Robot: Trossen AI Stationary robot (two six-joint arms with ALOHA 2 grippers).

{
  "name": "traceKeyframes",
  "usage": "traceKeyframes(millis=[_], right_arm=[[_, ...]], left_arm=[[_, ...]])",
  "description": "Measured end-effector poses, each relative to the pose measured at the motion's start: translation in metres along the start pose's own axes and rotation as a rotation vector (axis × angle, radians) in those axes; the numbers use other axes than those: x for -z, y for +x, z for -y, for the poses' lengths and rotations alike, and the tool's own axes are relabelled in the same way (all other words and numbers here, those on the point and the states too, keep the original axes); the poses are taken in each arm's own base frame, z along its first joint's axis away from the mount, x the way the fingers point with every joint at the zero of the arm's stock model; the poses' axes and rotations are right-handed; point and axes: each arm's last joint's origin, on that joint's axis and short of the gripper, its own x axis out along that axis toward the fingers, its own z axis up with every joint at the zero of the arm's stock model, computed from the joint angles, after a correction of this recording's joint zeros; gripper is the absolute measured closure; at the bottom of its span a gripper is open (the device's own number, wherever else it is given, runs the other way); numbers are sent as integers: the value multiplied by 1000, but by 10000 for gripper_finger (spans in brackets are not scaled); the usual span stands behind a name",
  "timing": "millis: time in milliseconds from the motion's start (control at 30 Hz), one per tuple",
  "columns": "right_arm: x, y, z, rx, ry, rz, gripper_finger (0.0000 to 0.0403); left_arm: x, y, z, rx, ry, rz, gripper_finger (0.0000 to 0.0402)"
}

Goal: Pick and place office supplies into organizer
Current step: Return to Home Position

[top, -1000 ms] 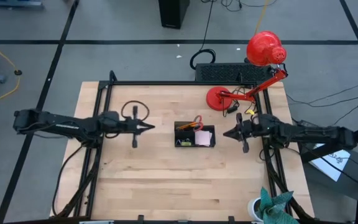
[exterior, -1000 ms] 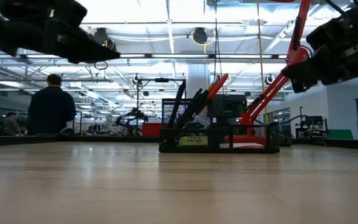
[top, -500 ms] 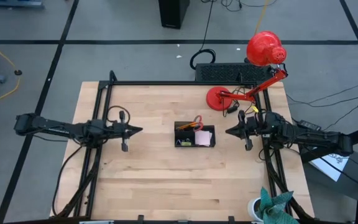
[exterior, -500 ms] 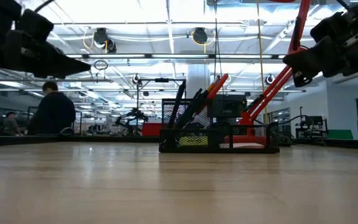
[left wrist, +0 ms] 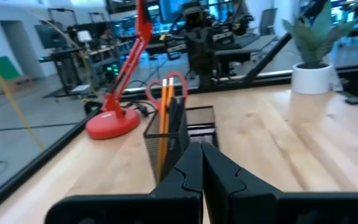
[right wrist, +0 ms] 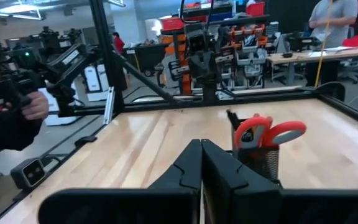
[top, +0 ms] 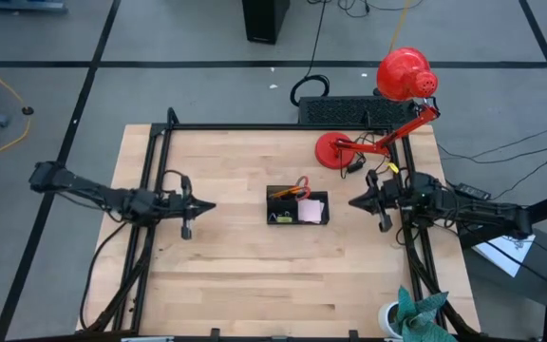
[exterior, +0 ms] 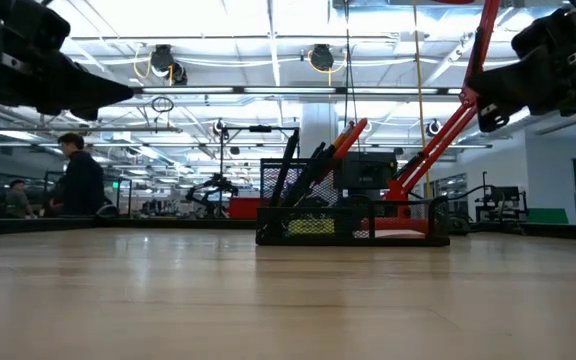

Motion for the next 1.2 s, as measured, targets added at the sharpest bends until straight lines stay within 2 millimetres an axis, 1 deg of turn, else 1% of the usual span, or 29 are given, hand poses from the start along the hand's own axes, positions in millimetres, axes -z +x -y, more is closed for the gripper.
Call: traceKeyframes(millis=[233, 300, 533, 633, 800, 933, 1000, 1100, 1200], right_arm=[[-1, -1, -2, 26, -28, 28, 403], [1, 0, -2, 38, -31, 12, 403], [1, 0, -4, 21, -42, 15, 403], [1, 0, -4, 18, -43, 14, 403], [0, 0, -4, 17, -66, 15, 403], [1, 0, -4, 16, -73, 12, 403], [2, 0, -4, 17, -74, -3, 403], [3, 0, -4, 16, -74, -8, 403], [3, 0, -4, -8, -73, -15, 403]], left_arm=[[0, -4, 7, -84, 28, -12, 402], [-1, -5, 8, -103, 29, -13, 402], [-1, -5, 8, -108, 27, -12, 402], [-2, -5, 11, -5, 70, 12, 402], [-12, -2, 7, 133, 142, 137, 402], [-8, 2, -4, 114, 160, 104, 402], [-7, 3, -9, 123, 137, 98, 402], [-4, 4, -12, 180, 138, 88, 402], [1, 4, -15, 172, 134, 32, 402]])
